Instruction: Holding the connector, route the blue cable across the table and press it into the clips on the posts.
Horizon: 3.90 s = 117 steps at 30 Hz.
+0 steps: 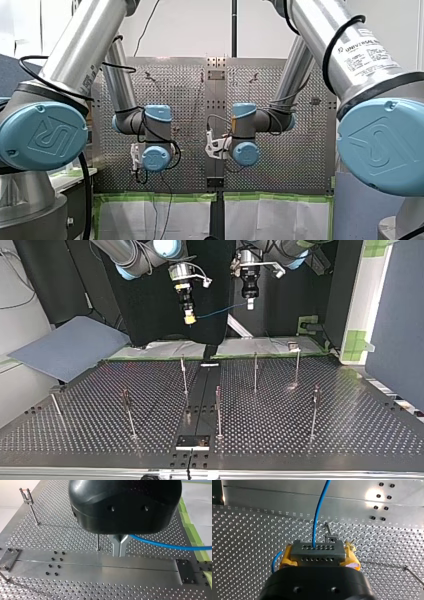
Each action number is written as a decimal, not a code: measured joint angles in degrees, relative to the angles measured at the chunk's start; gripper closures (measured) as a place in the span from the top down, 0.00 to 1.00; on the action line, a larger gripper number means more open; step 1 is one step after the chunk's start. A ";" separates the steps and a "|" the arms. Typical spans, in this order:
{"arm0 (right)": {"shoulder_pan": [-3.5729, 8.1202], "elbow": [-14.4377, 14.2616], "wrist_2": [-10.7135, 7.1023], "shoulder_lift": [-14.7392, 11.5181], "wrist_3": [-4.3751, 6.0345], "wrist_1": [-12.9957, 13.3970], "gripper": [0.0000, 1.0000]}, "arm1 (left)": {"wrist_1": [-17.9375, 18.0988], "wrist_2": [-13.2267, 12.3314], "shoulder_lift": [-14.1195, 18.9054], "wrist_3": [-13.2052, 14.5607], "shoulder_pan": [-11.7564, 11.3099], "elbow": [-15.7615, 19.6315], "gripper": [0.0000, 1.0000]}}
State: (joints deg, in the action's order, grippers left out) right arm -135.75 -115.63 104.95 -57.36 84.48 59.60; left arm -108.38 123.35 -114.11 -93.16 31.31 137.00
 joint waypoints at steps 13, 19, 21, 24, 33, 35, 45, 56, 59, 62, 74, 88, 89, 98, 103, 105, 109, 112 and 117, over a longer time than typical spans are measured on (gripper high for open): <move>0.00 0.00 0.00 0.00 0.00 0.00 0.00 | 0.00 0.00 0.00 0.00 0.00 0.00 0.00; 0.00 0.00 0.00 0.00 0.00 0.00 0.00 | 0.00 0.00 0.00 0.00 0.00 0.00 0.00; 0.00 0.00 0.00 0.00 0.00 0.00 0.00 | 0.00 0.00 0.00 0.00 0.00 0.00 0.00; 0.00 0.00 0.00 0.00 0.00 0.00 0.00 | 0.00 0.00 0.00 0.00 0.00 0.00 0.00; 0.00 0.00 0.00 0.00 0.00 0.00 0.00 | 0.00 0.00 0.00 0.00 0.00 0.00 0.00; 0.00 0.00 0.00 0.00 0.00 0.00 0.00 | 0.00 0.00 0.00 0.00 0.00 0.00 0.00; 0.00 0.00 0.00 0.00 0.00 0.00 0.00 | 0.00 0.00 0.00 0.00 0.00 0.00 0.00; 0.00 0.00 0.00 0.00 0.00 0.00 0.00 | 0.00 0.00 0.00 0.00 0.00 0.00 0.00; 0.00 0.00 0.00 0.00 0.00 0.00 0.00 | 0.00 0.00 0.00 0.00 0.00 0.00 0.00; 0.00 0.00 0.00 0.00 0.00 0.00 0.00 | 0.00 0.00 0.00 0.00 0.00 0.00 0.00; 0.00 0.00 0.00 0.00 0.00 0.00 0.00 | 0.00 0.00 0.00 0.00 0.00 0.00 0.00; 0.00 0.00 0.00 0.00 0.00 0.00 0.00 | 0.00 0.00 0.00 0.00 0.00 0.00 0.00; 0.00 0.00 0.00 0.00 0.00 0.00 0.00 | 0.00 0.00 0.00 0.00 0.00 0.00 0.00; -0.32 -0.32 0.31 1.98 -0.15 -1.92 0.00 | 0.08 0.00 -0.01 0.00 0.00 0.01 0.00; -0.35 -0.34 0.35 4.26 -0.17 -3.10 0.00 | 0.09 0.00 0.00 0.00 0.00 0.00 0.00; -0.35 -0.34 0.35 4.55 -0.17 -3.19 0.00 | 0.09 0.00 0.00 0.00 0.00 0.00 0.00; -0.35 -0.35 0.35 4.71 -0.18 -3.24 0.00 | 0.09 0.00 0.00 0.00 0.00 0.00 0.00; -0.36 -0.35 0.35 4.72 -0.18 -3.25 0.00 | 0.09 0.00 0.00 0.00 0.00 0.00 0.00; -0.35 -0.35 0.35 4.74 -0.18 -3.25 0.00 | -0.21 -0.15 0.33 0.32 -0.32 0.31 0.00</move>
State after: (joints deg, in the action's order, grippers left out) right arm -136.10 -115.98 105.30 -52.62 84.30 56.35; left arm -108.59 123.20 -113.78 -92.84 30.99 137.31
